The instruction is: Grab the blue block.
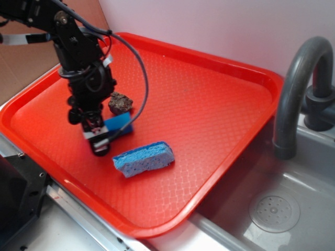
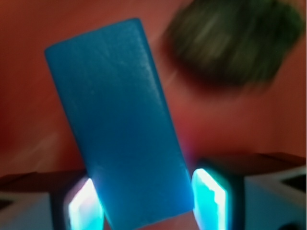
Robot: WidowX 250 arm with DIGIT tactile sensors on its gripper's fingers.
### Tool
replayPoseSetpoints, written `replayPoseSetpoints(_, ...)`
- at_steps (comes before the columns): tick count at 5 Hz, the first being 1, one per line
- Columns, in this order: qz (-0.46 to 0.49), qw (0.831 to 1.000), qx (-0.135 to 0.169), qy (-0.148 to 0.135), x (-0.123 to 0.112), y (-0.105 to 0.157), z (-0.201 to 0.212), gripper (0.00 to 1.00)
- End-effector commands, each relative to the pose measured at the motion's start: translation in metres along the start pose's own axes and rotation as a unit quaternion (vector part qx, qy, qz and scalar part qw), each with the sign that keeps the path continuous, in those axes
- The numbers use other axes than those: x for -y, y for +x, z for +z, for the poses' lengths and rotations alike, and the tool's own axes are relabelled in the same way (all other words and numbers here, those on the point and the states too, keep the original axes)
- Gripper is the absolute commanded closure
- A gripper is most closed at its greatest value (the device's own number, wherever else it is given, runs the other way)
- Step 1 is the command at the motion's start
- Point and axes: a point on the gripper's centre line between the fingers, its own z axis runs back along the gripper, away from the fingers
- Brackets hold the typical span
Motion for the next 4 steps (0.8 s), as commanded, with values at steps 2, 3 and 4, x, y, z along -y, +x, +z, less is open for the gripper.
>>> replayPoseSetpoints(2,0.240,0.965,0.103,0.002,-0.011,0.009,0.162,1.00)
replayPoseSetpoints(3,0.288,0.948,0.136,-0.008,-0.003,0.002,0.178,1.00)
replayPoseSetpoints(4,0.276,0.952,0.129,-0.010,-0.005,0.010,0.169,1.00)
